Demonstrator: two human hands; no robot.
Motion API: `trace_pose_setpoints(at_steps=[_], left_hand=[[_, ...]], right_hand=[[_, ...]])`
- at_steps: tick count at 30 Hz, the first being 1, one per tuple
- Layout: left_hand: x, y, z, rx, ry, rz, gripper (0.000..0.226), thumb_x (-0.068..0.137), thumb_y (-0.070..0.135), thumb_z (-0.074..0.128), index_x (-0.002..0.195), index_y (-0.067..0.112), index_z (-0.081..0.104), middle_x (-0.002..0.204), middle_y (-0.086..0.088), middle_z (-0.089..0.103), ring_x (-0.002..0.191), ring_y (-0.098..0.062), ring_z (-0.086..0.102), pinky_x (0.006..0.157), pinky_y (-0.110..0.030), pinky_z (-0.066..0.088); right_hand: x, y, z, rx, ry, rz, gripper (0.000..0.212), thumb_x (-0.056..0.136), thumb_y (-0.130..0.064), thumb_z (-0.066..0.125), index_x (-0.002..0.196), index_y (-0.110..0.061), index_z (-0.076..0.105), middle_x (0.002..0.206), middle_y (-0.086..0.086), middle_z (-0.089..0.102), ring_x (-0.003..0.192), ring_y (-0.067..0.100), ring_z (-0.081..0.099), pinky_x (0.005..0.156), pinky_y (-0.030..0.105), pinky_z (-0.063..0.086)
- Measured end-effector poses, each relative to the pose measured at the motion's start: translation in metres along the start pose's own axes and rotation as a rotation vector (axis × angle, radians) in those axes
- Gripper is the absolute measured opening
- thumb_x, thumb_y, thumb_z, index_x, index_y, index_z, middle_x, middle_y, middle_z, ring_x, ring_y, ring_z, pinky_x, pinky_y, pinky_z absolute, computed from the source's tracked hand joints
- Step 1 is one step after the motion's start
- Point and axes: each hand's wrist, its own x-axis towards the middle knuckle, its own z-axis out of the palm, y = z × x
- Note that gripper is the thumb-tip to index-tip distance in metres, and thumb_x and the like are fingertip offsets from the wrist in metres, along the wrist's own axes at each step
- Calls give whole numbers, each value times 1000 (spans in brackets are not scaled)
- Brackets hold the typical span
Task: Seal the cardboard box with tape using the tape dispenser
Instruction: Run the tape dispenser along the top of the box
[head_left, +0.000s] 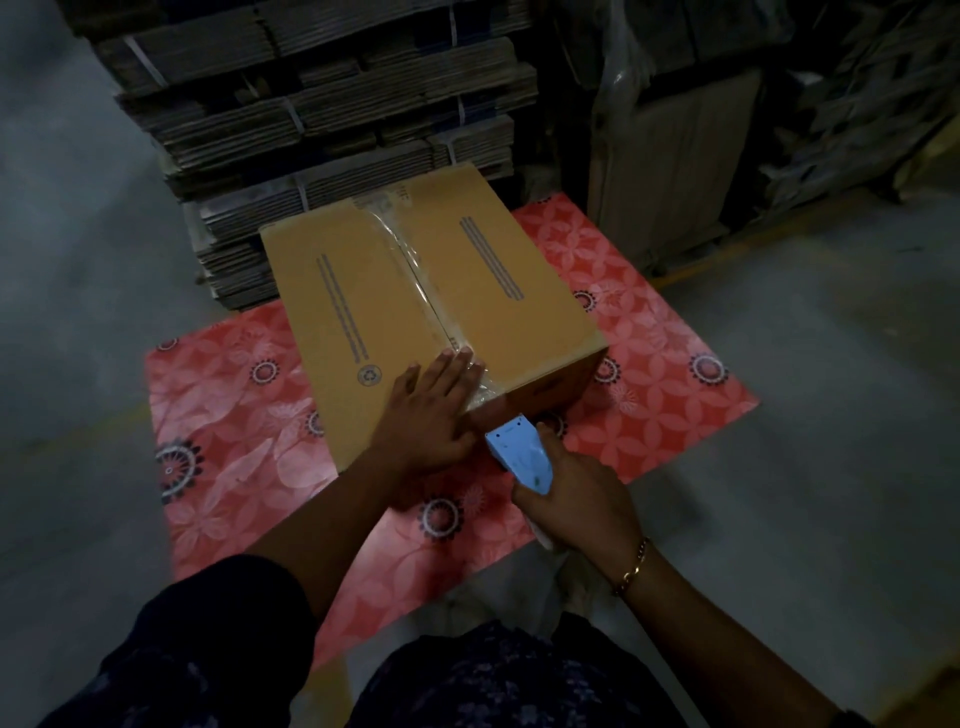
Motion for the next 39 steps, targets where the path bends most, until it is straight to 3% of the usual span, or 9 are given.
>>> trace_pose_setpoints(at_steps=[6, 13, 16, 19, 23, 28, 31, 34, 39], left_hand=[[12, 11, -6, -28, 100, -74, 65, 96, 62, 25, 144, 24, 46, 157, -4, 44, 140, -25, 41, 99, -50, 32], [12, 11, 2, 105, 125, -75, 69, 101, 64, 17, 142, 19, 49, 153, -7, 48, 135, -28, 47, 94, -49, 35], [12, 12, 3, 143, 124, -72, 59, 100, 59, 35, 142, 19, 47, 153, -7, 47, 135, -29, 47, 92, -50, 36], [13, 13, 2, 174, 143, -69, 61, 99, 62, 35, 140, 18, 48, 152, -7, 48, 135, -28, 47, 92, -49, 36], [13, 12, 5, 185, 126, -47, 68, 94, 61, 50, 143, 15, 44, 154, -11, 46, 137, -32, 45, 93, -51, 35], [12, 12, 2, 154, 14, -58, 93, 71, 44, 77, 147, 16, 32, 157, -13, 40, 139, -34, 40, 95, -53, 37], [11, 9, 0, 146, 30, -42, 98, 65, 52, 80, 145, 18, 33, 155, -12, 42, 136, -34, 42, 92, -52, 37], [14, 17, 0, 119, 133, -74, 91, 73, 81, 59, 136, 17, 46, 147, -10, 50, 130, -32, 47, 89, -50, 34], [21, 33, 2, 230, 273, -123, 64, 94, 71, 40, 116, 13, 55, 130, -10, 60, 113, -32, 55, 83, -49, 37]], right_hand=[[11, -7, -10, -70, -71, 23, 81, 83, -60, 59, 152, -30, 28, 124, 7, 68, 107, 33, 67, 78, 36, 52], [33, -22, -23, -80, -185, 50, 62, 74, -59, 62, 126, -25, 57, 121, 9, 69, 107, 34, 66, 81, 36, 52], [51, -5, -9, -199, -400, 36, 71, 61, -73, 40, 114, -36, 70, 122, 0, 73, 104, 27, 69, 87, 34, 55], [27, 20, 6, -229, -537, 97, 58, 73, -66, 44, 113, -31, 70, 124, -1, 71, 104, 23, 67, 87, 31, 53], [8, 34, 9, -33, -401, 177, 53, 79, -51, 67, 123, -22, 64, 125, 2, 70, 109, 22, 66, 83, 28, 49], [6, 35, 7, 92, -284, 138, 56, 72, -52, 72, 121, -26, 64, 116, 1, 74, 101, 22, 68, 81, 32, 54], [-2, 39, 0, 129, -222, 119, 59, 67, -58, 68, 119, -30, 63, 111, -2, 74, 97, 21, 68, 80, 34, 55], [-11, 46, -5, 191, -176, 106, 59, 66, -61, 64, 119, -35, 62, 110, -7, 74, 95, 17, 69, 80, 33, 55], [-21, 57, -7, 257, -119, 96, 46, 78, -45, 71, 121, -35, 62, 105, -11, 72, 89, 13, 66, 66, 20, 44]])
